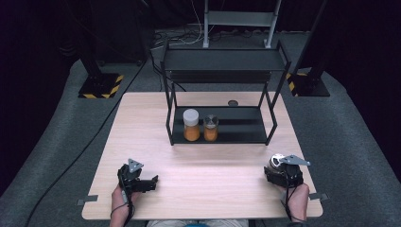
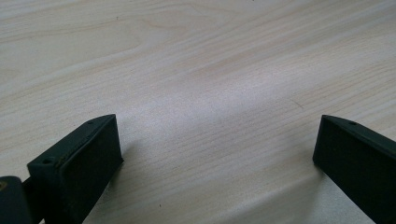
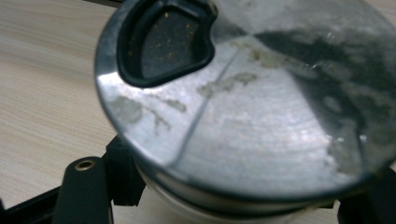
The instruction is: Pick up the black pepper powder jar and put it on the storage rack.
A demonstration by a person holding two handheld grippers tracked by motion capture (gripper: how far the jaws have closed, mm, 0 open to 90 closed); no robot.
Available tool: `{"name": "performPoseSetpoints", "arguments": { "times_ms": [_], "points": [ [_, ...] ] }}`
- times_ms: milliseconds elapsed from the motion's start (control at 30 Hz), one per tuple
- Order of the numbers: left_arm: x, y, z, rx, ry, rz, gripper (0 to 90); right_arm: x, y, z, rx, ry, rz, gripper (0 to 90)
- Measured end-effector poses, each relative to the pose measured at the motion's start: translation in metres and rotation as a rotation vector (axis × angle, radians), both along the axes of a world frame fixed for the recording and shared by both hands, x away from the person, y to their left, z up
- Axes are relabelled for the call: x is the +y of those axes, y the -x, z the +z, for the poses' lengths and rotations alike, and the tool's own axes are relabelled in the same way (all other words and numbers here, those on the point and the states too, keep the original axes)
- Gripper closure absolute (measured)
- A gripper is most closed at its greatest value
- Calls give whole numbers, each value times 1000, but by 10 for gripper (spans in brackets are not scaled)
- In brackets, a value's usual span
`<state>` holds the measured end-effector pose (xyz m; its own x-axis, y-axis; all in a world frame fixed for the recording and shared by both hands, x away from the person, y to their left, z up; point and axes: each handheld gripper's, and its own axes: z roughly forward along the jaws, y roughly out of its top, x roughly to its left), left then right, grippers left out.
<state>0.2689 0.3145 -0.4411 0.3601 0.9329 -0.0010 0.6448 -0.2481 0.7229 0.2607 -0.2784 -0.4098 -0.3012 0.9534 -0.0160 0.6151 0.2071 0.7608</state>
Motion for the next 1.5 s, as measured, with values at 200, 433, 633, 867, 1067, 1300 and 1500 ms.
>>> {"name": "performPoseSetpoints", "arguments": {
  "times_ms": [200, 433, 633, 867, 1067, 1300, 1500],
  "points": [
    [0, 0, 0, 0, 0, 0, 5, 3, 2, 1, -7, 7, 16, 306],
    [0, 0, 0, 0, 0, 0, 6, 7, 2, 7, -19, 27, 26, 306],
    [0, 0, 0, 0, 0, 0, 6, 9, 0, 10, -27, 36, 33, 306],
    [0, 0, 0, 0, 0, 0, 6, 12, -2, 15, -35, 45, 41, 306],
    [0, 0, 0, 0, 0, 0, 6, 15, -3, 17, -38, 56, 55, 306],
    [0, 0, 0, 0, 0, 0, 6, 18, -4, 20, -45, 67, 64, 306],
    [0, 0, 0, 0, -1, 0, 6, 20, -7, 23, -55, 75, 70, 306]
  ]
}}
